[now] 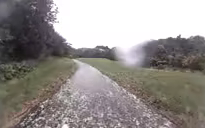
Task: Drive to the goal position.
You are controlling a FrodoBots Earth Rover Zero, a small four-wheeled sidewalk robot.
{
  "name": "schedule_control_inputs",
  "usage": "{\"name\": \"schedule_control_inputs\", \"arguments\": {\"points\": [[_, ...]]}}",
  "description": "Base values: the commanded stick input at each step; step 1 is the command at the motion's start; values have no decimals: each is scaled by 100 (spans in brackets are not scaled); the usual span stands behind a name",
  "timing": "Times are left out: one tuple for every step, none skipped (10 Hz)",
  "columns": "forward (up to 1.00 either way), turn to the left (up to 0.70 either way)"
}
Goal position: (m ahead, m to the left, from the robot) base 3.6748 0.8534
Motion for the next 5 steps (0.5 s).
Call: {"name": "schedule_control_inputs", "arguments": {"points": [[50, 0], [50, 0], [50, 0], [50, 0], [50, 0]]}}
